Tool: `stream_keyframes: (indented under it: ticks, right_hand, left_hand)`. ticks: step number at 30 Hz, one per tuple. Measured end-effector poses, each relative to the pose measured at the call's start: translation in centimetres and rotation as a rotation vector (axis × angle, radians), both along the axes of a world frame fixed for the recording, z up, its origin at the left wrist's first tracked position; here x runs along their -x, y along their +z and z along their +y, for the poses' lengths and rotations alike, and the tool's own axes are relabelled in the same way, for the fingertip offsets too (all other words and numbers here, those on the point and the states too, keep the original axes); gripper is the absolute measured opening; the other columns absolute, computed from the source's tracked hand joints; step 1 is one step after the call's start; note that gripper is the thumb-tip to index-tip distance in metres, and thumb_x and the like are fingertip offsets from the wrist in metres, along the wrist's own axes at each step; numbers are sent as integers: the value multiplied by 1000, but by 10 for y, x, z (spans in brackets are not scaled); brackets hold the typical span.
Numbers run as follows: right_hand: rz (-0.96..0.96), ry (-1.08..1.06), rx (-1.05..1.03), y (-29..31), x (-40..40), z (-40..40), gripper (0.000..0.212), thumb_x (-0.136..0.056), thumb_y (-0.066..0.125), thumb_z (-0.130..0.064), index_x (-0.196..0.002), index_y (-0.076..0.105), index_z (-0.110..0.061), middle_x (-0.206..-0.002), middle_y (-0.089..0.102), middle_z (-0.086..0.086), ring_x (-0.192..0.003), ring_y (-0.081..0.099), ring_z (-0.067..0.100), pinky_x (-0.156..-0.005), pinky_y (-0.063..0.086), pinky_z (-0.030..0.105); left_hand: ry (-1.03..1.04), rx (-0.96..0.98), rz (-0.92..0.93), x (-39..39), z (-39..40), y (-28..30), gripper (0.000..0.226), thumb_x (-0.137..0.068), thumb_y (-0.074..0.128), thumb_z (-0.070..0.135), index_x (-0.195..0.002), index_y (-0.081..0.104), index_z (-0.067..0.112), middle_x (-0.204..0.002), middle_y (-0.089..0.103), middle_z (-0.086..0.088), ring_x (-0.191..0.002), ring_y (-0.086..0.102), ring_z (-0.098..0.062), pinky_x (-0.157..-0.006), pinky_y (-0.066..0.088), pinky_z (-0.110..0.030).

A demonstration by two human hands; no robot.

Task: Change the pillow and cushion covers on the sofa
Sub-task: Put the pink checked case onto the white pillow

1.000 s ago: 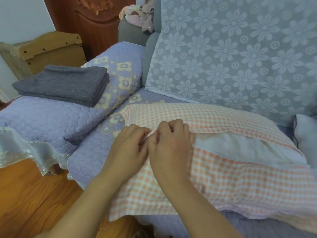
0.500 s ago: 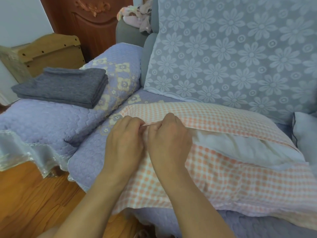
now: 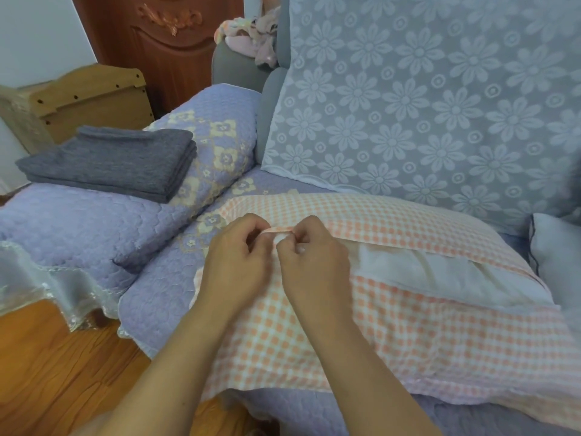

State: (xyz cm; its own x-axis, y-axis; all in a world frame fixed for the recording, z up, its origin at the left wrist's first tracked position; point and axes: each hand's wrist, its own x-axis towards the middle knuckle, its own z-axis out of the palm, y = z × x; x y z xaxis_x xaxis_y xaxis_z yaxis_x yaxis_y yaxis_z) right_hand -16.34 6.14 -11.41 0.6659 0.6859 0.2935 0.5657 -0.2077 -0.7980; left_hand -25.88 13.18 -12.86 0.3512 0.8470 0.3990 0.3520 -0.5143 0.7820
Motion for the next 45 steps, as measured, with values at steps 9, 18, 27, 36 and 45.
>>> stream_keyframes:
  ticks: [9, 18, 27, 36, 45]
  right_hand:
    - [-87, 60, 85, 5, -3, 1, 7, -95, 56, -25, -91, 59, -20, -76, 64, -4, -78, 60, 16, -74, 50, 39]
    - [-11, 60, 120, 5, -2, -9, 17, -90, 51, -12, -103, 54, -24, -85, 63, -4, -80, 61, 17, -74, 51, 38]
    - [210, 197, 37, 4, -10, -13, 31, -88, 70, -11, -115, 69, -27, -101, 66, -18, -99, 61, -6, -86, 43, 6]
    - [357, 119, -52, 4, -10, -2, 11, -89, 72, -16, -84, 72, -26, -78, 71, -10, -75, 65, 0, -69, 51, 16]
    - [51, 46, 102, 12, 1, 1, 5, -90, 57, -24, -91, 58, -20, -74, 64, -5, -72, 60, 13, -66, 49, 31]
  left_hand:
    - [-31, 103, -31, -1, 0, 1, 20, -99, 60, 18, -80, 64, 24, -71, 64, 4, -69, 58, -13, -64, 48, -34]
    - [-86, -125, 22, -3, -3, 2, 26, -86, 46, 4, -84, 63, 23, -83, 59, 7, -83, 57, -8, -72, 46, -35]
    - [-72, -93, 39, -3, -1, -1, 35, -92, 42, 11, -105, 74, 21, -99, 65, 12, -99, 59, 0, -83, 40, -8]
    - [-178, 60, 57, 7, 0, 3, 30, -93, 57, 3, -103, 69, 28, -103, 66, 12, -95, 61, -9, -82, 48, -23]
    - [-190, -159, 276, 13, 8, -3, 15, -95, 61, 22, -104, 69, 31, -96, 66, 15, -91, 60, -5, -79, 49, -27]
